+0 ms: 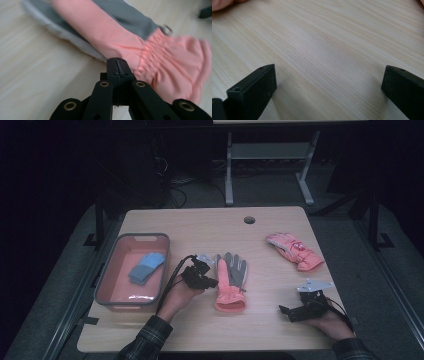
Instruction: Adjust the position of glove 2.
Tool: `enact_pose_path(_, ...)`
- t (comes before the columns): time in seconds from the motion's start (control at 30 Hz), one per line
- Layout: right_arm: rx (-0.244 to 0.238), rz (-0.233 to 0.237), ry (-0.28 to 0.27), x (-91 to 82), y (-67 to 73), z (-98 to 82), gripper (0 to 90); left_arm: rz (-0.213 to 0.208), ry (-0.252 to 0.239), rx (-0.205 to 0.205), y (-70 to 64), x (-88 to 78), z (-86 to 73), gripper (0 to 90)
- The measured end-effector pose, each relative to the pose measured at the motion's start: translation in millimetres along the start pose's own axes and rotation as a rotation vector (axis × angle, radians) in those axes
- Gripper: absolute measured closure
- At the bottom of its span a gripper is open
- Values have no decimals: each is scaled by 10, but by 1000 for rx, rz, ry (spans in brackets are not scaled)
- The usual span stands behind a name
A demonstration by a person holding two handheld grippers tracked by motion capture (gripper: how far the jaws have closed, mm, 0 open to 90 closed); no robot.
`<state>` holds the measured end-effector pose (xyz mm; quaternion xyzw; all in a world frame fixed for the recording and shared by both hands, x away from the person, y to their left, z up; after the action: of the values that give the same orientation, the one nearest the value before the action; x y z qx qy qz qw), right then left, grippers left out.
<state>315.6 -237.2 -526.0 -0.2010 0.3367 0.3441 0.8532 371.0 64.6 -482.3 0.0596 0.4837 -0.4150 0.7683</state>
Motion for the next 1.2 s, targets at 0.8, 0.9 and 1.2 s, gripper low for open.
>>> enact_pose_path(0.8,-2,1,0,2,0,1,0,-82,43,133,-574,424,82,897)
enact_pose_path(0.9,-3,1,-1,2,-1,1,0,-69,30,143,-534,325,44,896)
enact_pose_path(1.2,-1,-1,2,2,0,1,0,-25,-40,151,-306,-11,-245,677)
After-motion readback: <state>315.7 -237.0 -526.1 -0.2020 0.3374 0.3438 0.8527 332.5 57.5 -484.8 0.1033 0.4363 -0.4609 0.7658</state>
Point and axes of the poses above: each handheld gripper's, and its own axes: x roughly forward along the jaws, z roughly out of its top, y roughly to its left, the point moved 6 cm from there along x, roughly forward along the jaws, and after that the axes turned 12 degrees about -x, right-handed, at the moved point
